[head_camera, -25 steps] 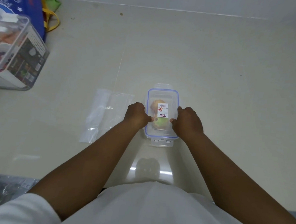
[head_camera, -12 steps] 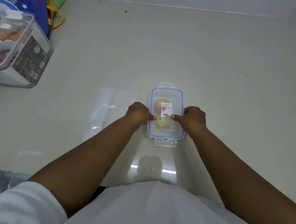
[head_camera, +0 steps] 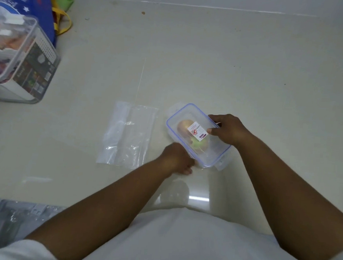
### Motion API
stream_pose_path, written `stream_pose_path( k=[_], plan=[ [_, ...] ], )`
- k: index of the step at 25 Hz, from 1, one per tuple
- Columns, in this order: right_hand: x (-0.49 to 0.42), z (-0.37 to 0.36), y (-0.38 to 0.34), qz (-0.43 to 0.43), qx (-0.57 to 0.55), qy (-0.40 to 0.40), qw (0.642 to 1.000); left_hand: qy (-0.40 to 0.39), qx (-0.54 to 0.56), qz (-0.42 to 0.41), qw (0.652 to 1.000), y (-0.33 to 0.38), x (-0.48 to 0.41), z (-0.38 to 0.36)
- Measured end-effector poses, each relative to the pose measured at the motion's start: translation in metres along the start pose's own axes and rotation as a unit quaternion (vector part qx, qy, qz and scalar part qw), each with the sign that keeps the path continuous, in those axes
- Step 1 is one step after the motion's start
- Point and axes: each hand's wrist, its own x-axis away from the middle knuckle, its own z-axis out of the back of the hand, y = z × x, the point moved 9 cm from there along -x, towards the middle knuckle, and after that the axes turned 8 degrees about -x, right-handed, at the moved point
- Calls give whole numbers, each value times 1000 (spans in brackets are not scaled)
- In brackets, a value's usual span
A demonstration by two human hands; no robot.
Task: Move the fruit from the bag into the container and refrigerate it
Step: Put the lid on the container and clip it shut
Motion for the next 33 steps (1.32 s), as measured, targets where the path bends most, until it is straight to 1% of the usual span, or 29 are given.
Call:
stream_pose_path(
  k=[1,2,3,4,5,6,7,8,9,10,11,13,14,15,16,18,20,29,31,33],
  plan=[
    [-5,-3,-2,4,17,-26,1000,-52,10,-6,999,2,9,-12],
    [-9,-5,-3,10,30,-42,999,-80,1,-20,997,5,14,-15],
    [-12,-8,-6,20,42,-52,998,-78,-15,-40,996,10,16,-9],
    [-16,-12,-10,34,55,-64,996,-39,-28,-66,997,15,17,7],
    [-18,-16,-14,47,71,-76,994,38,-37,-93,994,21,16,31],
    [-19,-20,-18,58,87,-89,991,142,-54,-115,982,25,17,61],
    [-19,-22,-21,67,98,-101,988,240,-88,-126,959,27,18,88],
    [-19,-25,-24,72,103,-108,986,303,-135,-125,935,27,20,106],
    [-17,-26,-29,78,103,-104,986,314,-177,-112,926,23,13,114],
    [-15,-26,-33,83,100,-85,988,290,-211,-89,929,15,2,113],
    [-10,-22,-38,91,100,-46,990,262,-232,-67,934,8,-8,111],
    [9,-3,-42,92,119,78,985,246,-231,-55,940,1,-18,108],
    [22,8,-37,78,131,140,978,249,-220,-55,942,-1,-21,110],
    [36,17,-26,52,142,183,971,251,-207,-56,944,-2,-23,111],
    [49,20,-12,15,147,199,969,252,-192,-54,947,-5,-24,113],
    [69,16,18,-63,129,181,973,250,-162,-46,954,-11,-25,116],
    [78,6,33,-98,87,157,979,252,-139,-43,957,-14,-23,115],
    [66,7,49,-142,-30,147,978,233,-24,-20,972,-29,-24,104],
    [67,5,56,-151,-88,153,973,225,-6,-15,974,-30,-23,104],
    [68,4,64,-164,-170,163,958,220,5,-13,975,-30,-23,105]
  ],
)
